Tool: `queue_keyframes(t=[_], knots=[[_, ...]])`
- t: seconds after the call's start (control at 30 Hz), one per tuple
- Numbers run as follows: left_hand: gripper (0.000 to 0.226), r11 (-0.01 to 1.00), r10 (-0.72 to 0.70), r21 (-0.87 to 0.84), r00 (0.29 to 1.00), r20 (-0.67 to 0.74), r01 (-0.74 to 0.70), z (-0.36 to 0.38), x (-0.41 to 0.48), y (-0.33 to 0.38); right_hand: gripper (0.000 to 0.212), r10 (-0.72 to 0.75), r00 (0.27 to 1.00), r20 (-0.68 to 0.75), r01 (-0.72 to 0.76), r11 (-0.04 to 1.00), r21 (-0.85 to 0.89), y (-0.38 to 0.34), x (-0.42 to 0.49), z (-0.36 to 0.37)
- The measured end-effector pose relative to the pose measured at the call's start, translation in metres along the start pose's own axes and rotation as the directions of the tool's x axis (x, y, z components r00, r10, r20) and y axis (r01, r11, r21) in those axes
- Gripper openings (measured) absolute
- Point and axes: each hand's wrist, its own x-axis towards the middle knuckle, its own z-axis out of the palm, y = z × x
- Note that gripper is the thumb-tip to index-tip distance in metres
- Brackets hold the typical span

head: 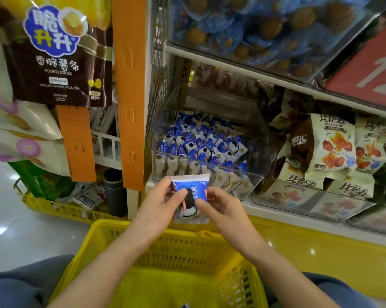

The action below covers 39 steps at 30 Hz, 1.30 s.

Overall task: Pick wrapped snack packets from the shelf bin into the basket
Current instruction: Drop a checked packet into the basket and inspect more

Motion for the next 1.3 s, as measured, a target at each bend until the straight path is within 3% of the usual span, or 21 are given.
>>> queue_keyframes(t=[0.07,0.17,0.3,0.4,0.5,0.6,0.77,0.93,1.0,1.17,1.3], knots=[[0.014,0.996,0.067,0.062,0.998,0.008,-0.068,0.0,0.0,0.004,0.013,-0.018,1.0,-0.008,0.019,0.999,0.042,-0.004,0.0,-0.005],[0.02,0.94,0.225,0.267,0.974,-0.015,-0.213,-0.006,0.008,0.017,0.012,-0.116,0.982,-0.147,0.117,0.993,0.003,-0.019,0.012,-0.029],[0.036,0.714,0.413,0.603,0.91,0.047,-0.355,-0.017,0.033,0.035,0.015,-0.263,0.89,-0.373,0.153,0.942,-0.299,-0.043,0.048,-0.076],[0.037,0.55,0.434,0.754,0.894,0.109,-0.359,-0.018,0.053,0.036,0.02,-0.342,0.859,-0.381,0.065,0.811,-0.582,-0.053,0.08,-0.094],[0.037,0.437,0.385,0.835,0.908,0.164,-0.335,-0.015,0.064,0.023,0.028,-0.271,0.898,-0.347,-0.099,0.643,-0.759,-0.05,0.108,-0.098],[0.046,0.351,0.394,0.878,0.902,0.176,-0.325,-0.013,0.067,0.013,0.026,-0.194,0.948,-0.254,-0.141,0.457,-0.878,-0.043,0.124,-0.097],[0.049,0.367,0.456,0.867,0.878,0.148,-0.337,-0.011,0.069,0.007,0.021,-0.011,0.973,-0.229,-0.219,0.252,-0.943,-0.039,0.135,-0.094],[0.045,0.387,0.479,0.85,0.865,0.147,-0.358,-0.012,0.07,0.005,0.024,0.163,0.947,-0.277,-0.303,0.165,-0.939,-0.042,0.145,-0.086],[0.045,0.398,0.479,0.844,0.866,0.145,-0.361,-0.012,0.07,0.004,0.026,0.2,0.932,-0.302,-0.337,0.18,-0.924,-0.039,0.15,-0.084],[0.044,0.404,0.495,0.841,0.859,0.131,-0.361,-0.012,0.07,0.003,0.023,0.214,0.912,-0.35,-0.409,0.407,-0.816,-0.023,0.156,-0.085],[0.039,0.397,0.508,0.841,0.851,0.131,-0.367,-0.013,0.07,0.004,0.014,0.295,0.9,-0.322,-0.41,0.316,-0.856,-0.019,0.161,-0.085]])
